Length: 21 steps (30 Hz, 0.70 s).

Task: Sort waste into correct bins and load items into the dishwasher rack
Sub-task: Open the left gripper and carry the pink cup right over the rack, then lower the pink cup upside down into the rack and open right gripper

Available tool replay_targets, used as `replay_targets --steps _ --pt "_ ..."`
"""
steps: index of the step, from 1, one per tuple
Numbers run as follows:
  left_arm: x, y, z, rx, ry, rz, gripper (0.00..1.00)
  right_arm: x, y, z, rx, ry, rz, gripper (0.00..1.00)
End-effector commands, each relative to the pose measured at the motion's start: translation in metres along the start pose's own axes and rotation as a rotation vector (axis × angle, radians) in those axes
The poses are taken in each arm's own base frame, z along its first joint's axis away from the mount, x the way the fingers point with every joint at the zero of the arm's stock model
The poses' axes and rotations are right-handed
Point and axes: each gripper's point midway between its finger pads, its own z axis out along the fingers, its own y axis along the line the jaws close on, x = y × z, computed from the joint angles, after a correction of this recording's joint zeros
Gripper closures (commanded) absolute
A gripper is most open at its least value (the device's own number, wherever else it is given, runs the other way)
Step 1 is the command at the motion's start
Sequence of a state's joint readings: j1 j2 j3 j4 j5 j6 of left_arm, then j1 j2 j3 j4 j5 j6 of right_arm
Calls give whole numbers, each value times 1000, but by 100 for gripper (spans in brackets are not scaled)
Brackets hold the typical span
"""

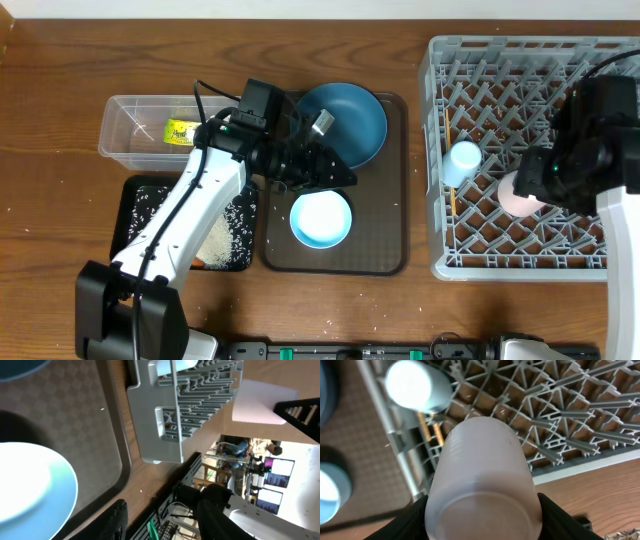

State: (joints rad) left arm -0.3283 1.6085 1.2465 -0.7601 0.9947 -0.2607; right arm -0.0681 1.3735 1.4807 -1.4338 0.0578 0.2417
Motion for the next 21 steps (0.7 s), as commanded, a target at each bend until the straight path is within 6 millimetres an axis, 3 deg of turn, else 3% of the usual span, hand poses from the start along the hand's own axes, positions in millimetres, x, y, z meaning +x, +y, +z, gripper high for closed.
replay_targets --steps 1,8,14,21 --pt "-1 2 -1 -23 -7 19 53 0 -14 16 80 1 39 51" --pt "0 3 -1 -24 -3 17 53 -8 -20 36 97 -27 62 54" --pt "0 4 -1 -34 -6 20 53 -4 -1 42 -14 2 48 53" --pt "2 7 -1 -49 1 9 53 7 0 46 -19 46 38 55"
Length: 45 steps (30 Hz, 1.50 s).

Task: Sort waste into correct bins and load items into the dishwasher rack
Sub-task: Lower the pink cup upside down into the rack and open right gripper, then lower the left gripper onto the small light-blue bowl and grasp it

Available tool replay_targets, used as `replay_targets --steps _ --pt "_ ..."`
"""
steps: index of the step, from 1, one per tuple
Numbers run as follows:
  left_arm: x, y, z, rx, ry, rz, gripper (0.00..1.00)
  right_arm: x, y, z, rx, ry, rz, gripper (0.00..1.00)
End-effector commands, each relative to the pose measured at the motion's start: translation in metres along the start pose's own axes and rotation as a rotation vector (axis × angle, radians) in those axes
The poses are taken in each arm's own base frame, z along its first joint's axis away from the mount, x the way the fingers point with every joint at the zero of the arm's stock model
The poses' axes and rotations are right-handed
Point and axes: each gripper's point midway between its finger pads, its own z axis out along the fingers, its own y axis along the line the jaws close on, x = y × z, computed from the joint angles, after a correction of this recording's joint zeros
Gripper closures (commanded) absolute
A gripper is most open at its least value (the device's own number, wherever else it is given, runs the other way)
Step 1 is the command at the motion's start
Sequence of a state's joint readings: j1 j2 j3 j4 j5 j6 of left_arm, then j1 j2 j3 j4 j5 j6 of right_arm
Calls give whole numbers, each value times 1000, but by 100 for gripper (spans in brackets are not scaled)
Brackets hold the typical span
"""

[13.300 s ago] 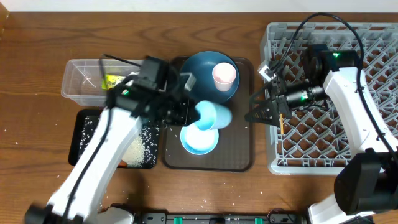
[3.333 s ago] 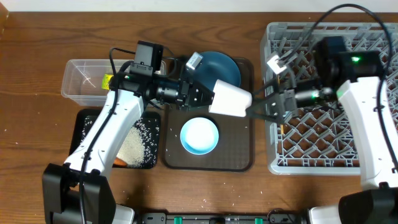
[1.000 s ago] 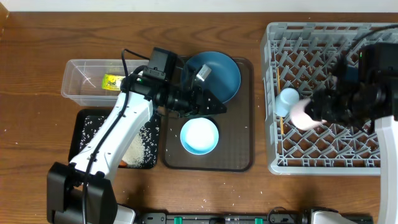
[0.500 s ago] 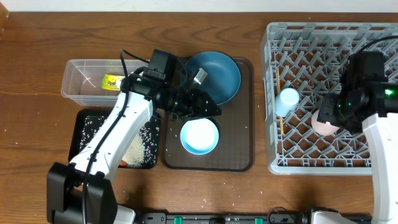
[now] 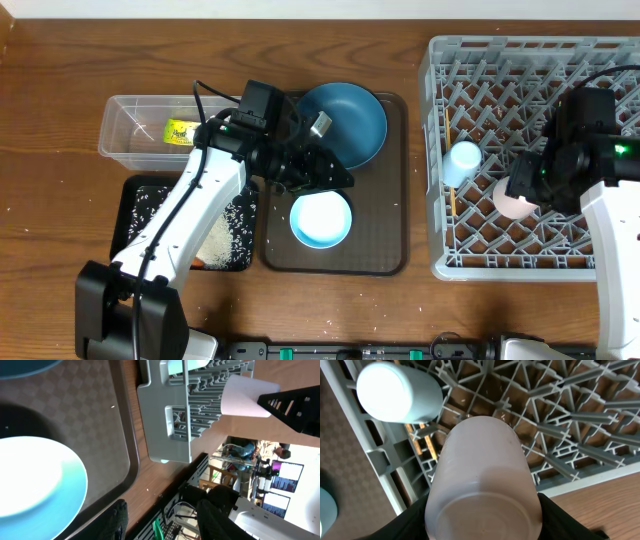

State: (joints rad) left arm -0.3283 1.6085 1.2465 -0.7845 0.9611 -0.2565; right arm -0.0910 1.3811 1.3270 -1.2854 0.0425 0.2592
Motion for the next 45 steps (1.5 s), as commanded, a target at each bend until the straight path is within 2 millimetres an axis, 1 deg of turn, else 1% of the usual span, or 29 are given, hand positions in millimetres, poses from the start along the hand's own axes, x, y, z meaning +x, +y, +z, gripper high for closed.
replay_targets --steps 1,8,12,13,14,15,16,17,19,22,24,26,29,33,34,37,39,41,45 --pt "0 1 -1 -13 -1 26 53 10 0 8 -10 40 -2 54" --pt "1 1 -1 -14 1 22 53 19 1 39 -14 60 -2 54" --pt "1 1 -1 -14 1 22 53 18 2 46 -20 48 -1 53" --pt "1 1 -1 -14 1 22 53 17 2 47 -20 46 -1 50" --pt "1 1 -1 -14 1 22 53 17 2 47 -21 45 -1 41" --pt "1 1 -1 -14 1 22 52 17 2 47 -21 43 -1 18" --pt "1 1 -1 -14 1 22 51 16 2 47 -22 42 -1 1" --pt "1 1 -1 -14 1 22 49 16 2 47 -22 40 -1 1" --pt "1 1 -1 -14 1 22 49 15 3 46 -23 37 -1 1" --pt "1 1 -1 -14 1 22 48 10 6 40 -44 24 -1 1" --pt "1 1 -1 -14 1 22 48 8 13 32 -82 23 -7 1" --pt "1 1 -1 -14 2 21 48 7 27 17 -165 27 -63 1" --pt "2 1 -1 -15 4 18 49 6 40 1 -236 26 -116 1" --pt "6 5 -1 -32 16 -1 50 10 54 -10 -314 29 -189 1" --pt "7 10 -2 -61 18 -14 51 14 61 -12 -347 39 -207 1" --pt "14 41 -6 -251 14 -51 53 23 79 -18 -429 60 -260 1" --pt "21 60 -12 -391 19 -63 56 25 82 -18 -431 61 -276 1" --pt "29 78 -19 -531 22 -96 55 26 85 -18 -434 61 -286 1" --pt "36 115 -43 -827 -26 -172 55 29 91 -19 -439 66 -309 1"
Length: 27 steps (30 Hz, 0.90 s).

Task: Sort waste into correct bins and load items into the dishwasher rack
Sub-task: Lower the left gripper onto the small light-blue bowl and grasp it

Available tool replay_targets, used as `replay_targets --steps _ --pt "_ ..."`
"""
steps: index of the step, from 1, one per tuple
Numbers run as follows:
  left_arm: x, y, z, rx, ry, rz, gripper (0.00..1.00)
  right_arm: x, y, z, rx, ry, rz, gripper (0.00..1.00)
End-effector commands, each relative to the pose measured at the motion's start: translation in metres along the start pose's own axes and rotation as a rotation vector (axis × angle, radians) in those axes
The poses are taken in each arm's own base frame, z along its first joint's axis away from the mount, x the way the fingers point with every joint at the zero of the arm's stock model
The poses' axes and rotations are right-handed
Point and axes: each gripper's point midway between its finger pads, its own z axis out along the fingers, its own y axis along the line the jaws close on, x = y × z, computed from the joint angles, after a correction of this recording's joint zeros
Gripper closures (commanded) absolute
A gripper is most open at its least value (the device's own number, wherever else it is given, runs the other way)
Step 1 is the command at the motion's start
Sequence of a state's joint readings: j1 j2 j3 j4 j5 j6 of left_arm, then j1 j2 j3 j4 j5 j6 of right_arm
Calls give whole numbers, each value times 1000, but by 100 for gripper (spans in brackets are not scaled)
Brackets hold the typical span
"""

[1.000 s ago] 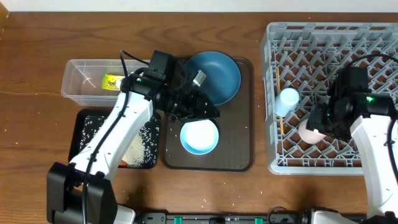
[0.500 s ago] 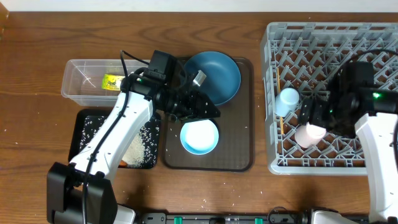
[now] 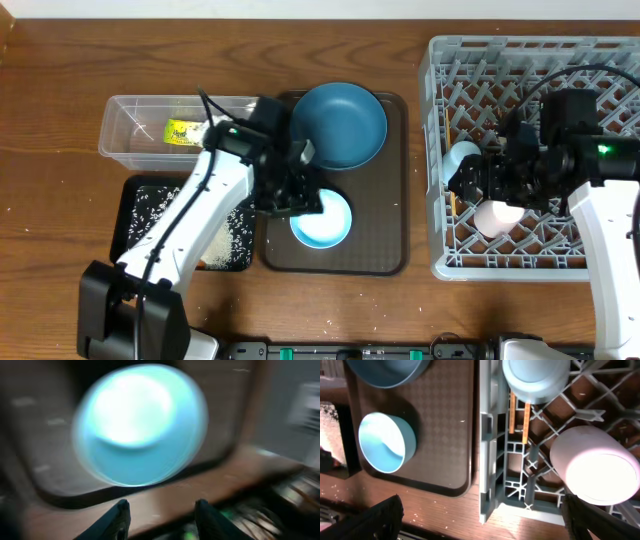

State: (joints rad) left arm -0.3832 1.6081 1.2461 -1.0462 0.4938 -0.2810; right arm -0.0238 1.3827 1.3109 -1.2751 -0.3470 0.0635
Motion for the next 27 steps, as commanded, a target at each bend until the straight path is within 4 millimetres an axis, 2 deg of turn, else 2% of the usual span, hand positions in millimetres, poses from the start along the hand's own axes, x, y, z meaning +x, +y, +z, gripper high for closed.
replay_targets --steps 1,5,12,20,24,26,27 --pt "-9 53 -10 -344 -116 -79 55 0 17 -3 -40 -7 -65 1" --pt "-3 61 3 -366 -105 -104 54 4 28 0 -48 7 -105 1" --pt "1 78 35 -355 -121 -142 54 6 33 2 -48 14 -129 1" --pt "1 76 63 -261 -136 -128 55 6 35 3 -48 15 -135 1" --pt "2 80 70 -257 -141 -126 56 6 35 3 -49 15 -135 1" --pt "3 81 70 -258 -139 -127 64 6 35 3 -49 16 -135 1" --pt "3 81 70 -258 -139 -127 73 6 35 3 -49 16 -135 1"
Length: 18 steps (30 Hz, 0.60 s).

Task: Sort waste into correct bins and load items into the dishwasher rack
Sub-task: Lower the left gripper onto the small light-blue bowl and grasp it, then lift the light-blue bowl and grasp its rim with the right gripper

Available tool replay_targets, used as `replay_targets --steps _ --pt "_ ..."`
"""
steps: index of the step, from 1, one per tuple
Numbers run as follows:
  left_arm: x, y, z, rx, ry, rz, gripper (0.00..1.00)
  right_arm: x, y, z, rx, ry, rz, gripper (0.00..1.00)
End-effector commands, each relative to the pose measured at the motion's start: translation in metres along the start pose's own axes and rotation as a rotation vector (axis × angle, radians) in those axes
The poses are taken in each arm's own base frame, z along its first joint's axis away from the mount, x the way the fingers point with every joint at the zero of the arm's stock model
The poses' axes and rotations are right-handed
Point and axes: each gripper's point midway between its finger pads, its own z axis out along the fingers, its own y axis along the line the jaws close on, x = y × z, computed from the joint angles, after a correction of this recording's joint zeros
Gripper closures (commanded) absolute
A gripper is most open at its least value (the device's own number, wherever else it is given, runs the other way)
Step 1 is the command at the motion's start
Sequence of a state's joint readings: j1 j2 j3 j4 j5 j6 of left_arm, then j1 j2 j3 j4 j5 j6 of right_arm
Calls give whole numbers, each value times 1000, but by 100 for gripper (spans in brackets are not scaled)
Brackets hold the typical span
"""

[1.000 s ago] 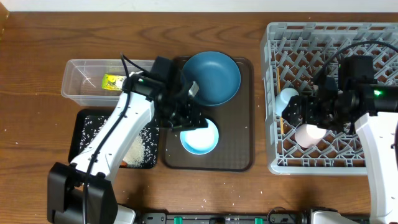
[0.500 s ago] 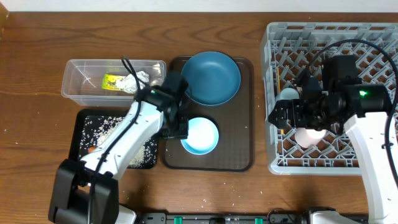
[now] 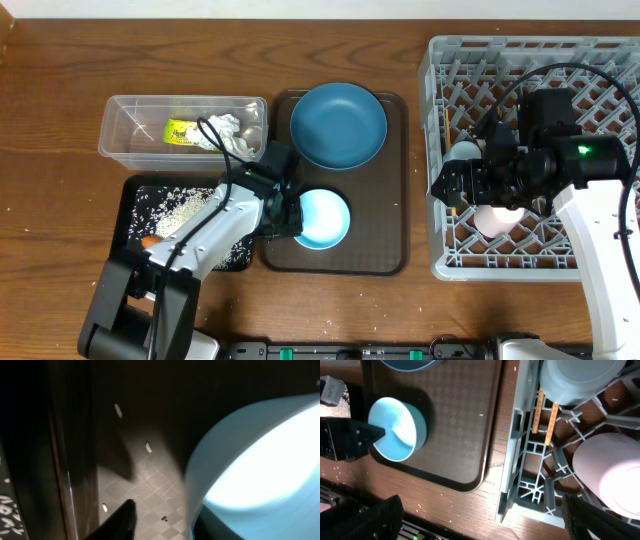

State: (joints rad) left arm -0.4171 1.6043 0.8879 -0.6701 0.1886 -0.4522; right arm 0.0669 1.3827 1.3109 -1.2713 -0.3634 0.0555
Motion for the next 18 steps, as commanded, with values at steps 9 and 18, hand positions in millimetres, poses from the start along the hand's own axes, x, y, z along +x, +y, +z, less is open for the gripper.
replay_targets --steps 9,18 --pt "0 -5 -5 21 -13 5 94 -1 8 -4 -5 -10 -45 1" --pt "-1 -35 -55 197 -90 10 94 9 24 1 -23 31 -96 5"
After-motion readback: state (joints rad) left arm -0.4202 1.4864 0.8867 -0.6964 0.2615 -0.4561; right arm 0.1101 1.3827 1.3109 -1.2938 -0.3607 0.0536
